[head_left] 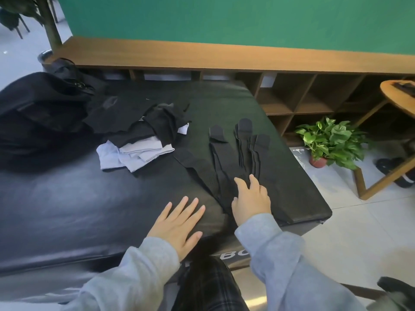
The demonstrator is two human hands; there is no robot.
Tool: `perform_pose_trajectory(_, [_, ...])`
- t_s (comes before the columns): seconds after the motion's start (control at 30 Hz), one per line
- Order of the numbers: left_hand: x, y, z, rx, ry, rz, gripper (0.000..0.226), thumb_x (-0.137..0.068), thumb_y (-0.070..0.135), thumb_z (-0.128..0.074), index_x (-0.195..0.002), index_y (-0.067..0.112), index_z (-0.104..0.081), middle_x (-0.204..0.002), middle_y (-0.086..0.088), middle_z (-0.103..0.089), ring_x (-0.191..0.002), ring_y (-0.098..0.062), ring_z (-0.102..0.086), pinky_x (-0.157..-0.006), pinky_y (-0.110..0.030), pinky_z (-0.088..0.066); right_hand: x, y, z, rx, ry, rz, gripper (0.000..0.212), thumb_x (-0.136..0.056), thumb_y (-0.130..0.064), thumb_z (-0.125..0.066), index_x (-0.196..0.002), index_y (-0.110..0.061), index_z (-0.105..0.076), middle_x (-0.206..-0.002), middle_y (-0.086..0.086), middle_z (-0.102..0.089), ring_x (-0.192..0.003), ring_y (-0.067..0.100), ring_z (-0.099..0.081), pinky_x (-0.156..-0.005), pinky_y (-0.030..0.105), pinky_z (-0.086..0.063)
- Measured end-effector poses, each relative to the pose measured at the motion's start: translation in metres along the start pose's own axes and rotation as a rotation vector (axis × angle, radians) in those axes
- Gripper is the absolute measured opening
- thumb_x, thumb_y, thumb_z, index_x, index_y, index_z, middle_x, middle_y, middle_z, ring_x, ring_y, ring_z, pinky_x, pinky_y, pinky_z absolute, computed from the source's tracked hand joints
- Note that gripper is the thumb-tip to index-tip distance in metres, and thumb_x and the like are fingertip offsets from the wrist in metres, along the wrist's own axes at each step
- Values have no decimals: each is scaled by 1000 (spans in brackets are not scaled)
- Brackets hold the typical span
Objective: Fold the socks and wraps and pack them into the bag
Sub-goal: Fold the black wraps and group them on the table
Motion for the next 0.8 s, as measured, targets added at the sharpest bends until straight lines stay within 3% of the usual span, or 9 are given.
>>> perform_pose_trajectory(0.1, [0, -3, -2, -16, -54, 20, 77, -87, 56, 18, -144, 29, -27, -151, 5, -22, -139, -22, -22, -108, -44, -17, -4, 1, 2, 38, 8, 28, 48, -94, -17, -44, -140, -26, -33, -153, 4, -19, -131, 28, -28, -102, 36, -31])
perform_pose_trajectory(0.17, [-1, -5, -1, 4, -63, 47, 77, -90, 54, 15, -141, 28, -37, -148, 4, -32, -136, -21, -29, -105, -44, -24, -5, 2, 5, 26, 34, 54, 42, -95, -16, -42, -136, -24, -40, -147, 1, -29, -128, 24, -31, -100, 34, -33])
perform_pose_trajectory(0.33, [0, 0, 4, 65, -35, 8, 94, -59, 66, 42, -141, 31, 14, -147, 11, 20, -134, -15, 22, -107, -37, 15, -6, 0, 16, -130, 77, 103, 33, -100, -19, -38, -130, -20, -53, -132, -2, -50, -118, 20, -45, -97, 29, -39])
perform_pose_trajectory(0.43, [0, -1, 5, 58, -68, 37, 81, -71, 65, 19, -145, 30, 15, -143, 14, 27, -131, -11, 29, -107, -33, 18, 1, -1, 25, -285, 121, 63, 33, -100, -20, -41, -130, -18, -54, -131, -1, -55, -118, 20, -51, -99, 28, -39])
perform_pose_trajectory(0.53, [-2, -4, 10, 142, -135, 84, 65, -95, 54, -17, -146, 30, 14, -149, 16, 22, -137, -5, 23, -113, -31, 14, 7, 0, 32, -497, 164, -24, 34, -99, -23, -42, -130, -18, -55, -127, 1, -59, -117, 19, -53, -94, 21, -37])
perform_pose_trajectory(0.6, [-3, -6, 15, 303, -160, 125, 66, -97, 47, -32, -147, 34, 8, -155, 15, 10, -141, -6, 14, -116, -31, 8, 9, -2, 36, -618, 187, -81, 34, -99, -23, -42, -131, -18, -54, -125, 2, -60, -115, 19, -53, -88, 17, -34])
perform_pose_trajectory(0.67, [0, -11, 19, 529, -181, 228, 66, -95, 45, -40, -146, 41, 2, -156, 15, 0, -144, -15, 8, -118, -36, -4, 10, -7, 41, -703, 212, -85, 35, -99, -22, -43, -133, -18, -53, -130, 1, -57, -119, 18, -51, -92, 17, -33])
perform_pose_trajectory(0.8, [12, -20, 45, 784, 17, 275, 67, -93, 38, -49, -139, 55, -3, -153, 23, -5, -144, -21, 0, -117, -39, -14, 23, -25, 51, -814, 272, 35, 36, -99, -19, -44, -135, -20, -50, -140, -7, -48, -129, 11, -43, -98, 12, -28])
Point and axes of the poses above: each hand's wrist, its own x-axis away from the middle knuckle, its own z-axis out of the back of the hand, y = z × x, the point moved 4 cm from there along -x, towards the middle knuckle
